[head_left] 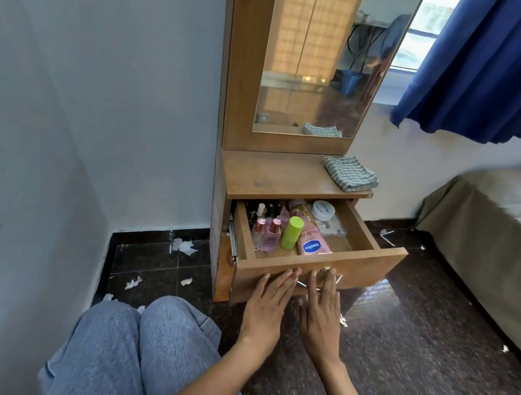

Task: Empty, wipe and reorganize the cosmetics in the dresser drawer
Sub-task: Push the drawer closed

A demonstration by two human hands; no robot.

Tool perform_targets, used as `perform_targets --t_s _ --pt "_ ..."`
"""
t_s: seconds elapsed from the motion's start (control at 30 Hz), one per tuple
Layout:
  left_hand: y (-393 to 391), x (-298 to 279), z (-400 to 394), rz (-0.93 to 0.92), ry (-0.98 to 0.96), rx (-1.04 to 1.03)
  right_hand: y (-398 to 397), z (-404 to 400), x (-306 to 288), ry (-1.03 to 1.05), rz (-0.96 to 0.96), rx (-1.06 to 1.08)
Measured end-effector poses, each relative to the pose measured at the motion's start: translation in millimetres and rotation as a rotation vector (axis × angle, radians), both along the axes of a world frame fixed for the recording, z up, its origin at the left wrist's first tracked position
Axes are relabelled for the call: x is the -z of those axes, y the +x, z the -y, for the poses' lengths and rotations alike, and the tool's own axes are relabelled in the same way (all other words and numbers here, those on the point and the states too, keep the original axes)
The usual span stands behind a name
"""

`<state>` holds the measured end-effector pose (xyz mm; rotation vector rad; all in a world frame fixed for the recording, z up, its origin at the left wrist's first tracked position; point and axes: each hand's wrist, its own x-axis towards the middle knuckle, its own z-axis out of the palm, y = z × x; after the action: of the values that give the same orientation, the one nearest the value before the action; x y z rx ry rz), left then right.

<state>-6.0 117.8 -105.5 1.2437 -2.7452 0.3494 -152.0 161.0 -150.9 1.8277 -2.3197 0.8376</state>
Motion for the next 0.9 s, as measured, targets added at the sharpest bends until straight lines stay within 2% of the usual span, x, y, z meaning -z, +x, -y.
perform_targets --t_s 0.2,0.57,0.9 --pt "-6 -9 45 -0.003 0.048 -0.015 -6 48 -8 0.062 -0.036 -0.003" --pt "-13 -21 115 0.098 0.025 -0.076 -14 122 -16 0.175 -0.116 0.028" --pt "-18 -38 154 0.22 0.036 -0.13 -16 168 -30 0.247 -0.109 0.004"
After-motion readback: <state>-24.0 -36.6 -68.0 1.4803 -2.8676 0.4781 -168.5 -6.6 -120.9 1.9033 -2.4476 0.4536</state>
